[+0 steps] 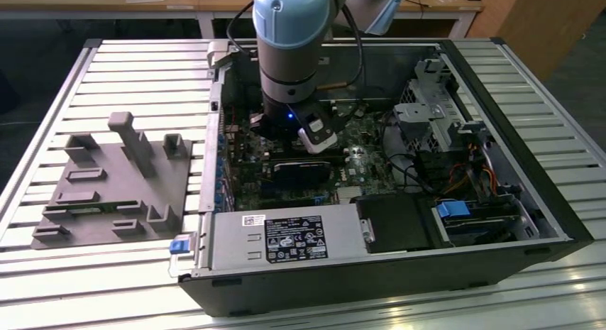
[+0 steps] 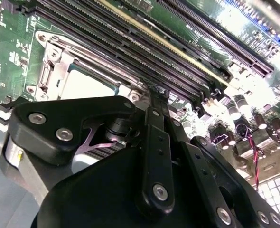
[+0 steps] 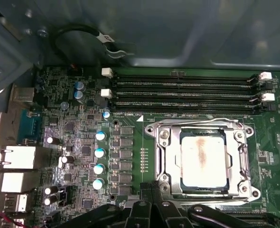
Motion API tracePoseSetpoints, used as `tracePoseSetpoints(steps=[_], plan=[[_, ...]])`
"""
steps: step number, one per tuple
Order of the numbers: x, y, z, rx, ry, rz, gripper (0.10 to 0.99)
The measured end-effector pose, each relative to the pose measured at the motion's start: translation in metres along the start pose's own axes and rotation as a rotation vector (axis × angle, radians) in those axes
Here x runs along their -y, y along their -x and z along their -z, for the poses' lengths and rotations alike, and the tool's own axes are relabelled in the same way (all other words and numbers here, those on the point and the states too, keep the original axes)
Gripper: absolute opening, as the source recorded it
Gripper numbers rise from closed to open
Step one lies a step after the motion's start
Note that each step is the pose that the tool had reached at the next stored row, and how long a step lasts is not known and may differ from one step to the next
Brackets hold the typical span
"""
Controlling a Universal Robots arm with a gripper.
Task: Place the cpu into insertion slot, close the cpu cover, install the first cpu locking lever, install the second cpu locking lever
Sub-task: 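Install the second cpu locking lever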
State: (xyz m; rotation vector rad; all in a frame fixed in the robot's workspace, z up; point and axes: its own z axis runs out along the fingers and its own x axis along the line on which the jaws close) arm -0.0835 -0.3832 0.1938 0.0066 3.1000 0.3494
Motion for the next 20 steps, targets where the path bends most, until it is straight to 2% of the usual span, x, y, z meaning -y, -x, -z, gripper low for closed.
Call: tracePoseSetpoints(steps=[10, 20], plan=[[-0.0014, -0.0017, -0.0013, -0.0002, 0.0, 0.0, 0.106], [-0.0046, -0.0014, 0.0116, -0.0001, 0.0, 0.0, 0.106]])
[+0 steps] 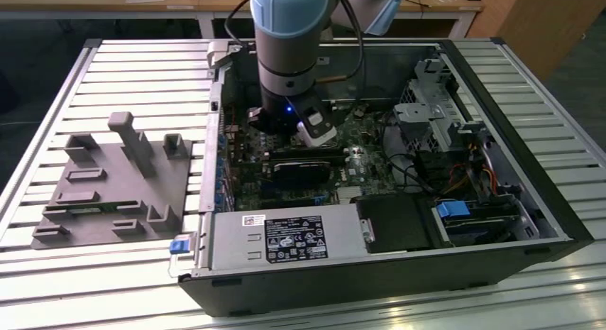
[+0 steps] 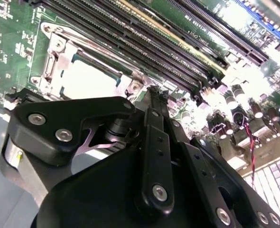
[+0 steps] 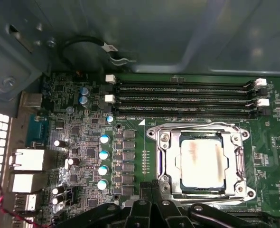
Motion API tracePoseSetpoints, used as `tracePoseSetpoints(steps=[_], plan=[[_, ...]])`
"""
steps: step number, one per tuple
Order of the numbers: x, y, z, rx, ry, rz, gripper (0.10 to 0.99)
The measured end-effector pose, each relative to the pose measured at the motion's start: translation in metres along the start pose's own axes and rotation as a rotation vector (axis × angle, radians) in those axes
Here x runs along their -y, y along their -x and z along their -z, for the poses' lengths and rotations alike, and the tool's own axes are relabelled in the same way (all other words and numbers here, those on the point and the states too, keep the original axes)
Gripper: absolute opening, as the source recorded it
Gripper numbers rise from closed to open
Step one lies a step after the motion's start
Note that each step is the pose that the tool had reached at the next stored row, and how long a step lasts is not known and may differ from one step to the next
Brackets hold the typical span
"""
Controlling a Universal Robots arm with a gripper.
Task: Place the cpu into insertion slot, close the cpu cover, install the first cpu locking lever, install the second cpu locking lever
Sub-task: 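Install the second cpu locking lever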
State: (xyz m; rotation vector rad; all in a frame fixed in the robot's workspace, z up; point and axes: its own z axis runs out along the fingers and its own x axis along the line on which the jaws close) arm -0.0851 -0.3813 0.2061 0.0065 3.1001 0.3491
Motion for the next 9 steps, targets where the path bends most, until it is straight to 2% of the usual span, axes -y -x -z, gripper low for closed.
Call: tracePoseSetpoints(steps=[5, 9], plan=[[-0.0018, 0.0002, 0.0076, 0.0, 0.0, 0.0, 0.106], [-0.0019, 0.0002, 0.0078, 0.0002, 0.0, 0.0, 0.106]])
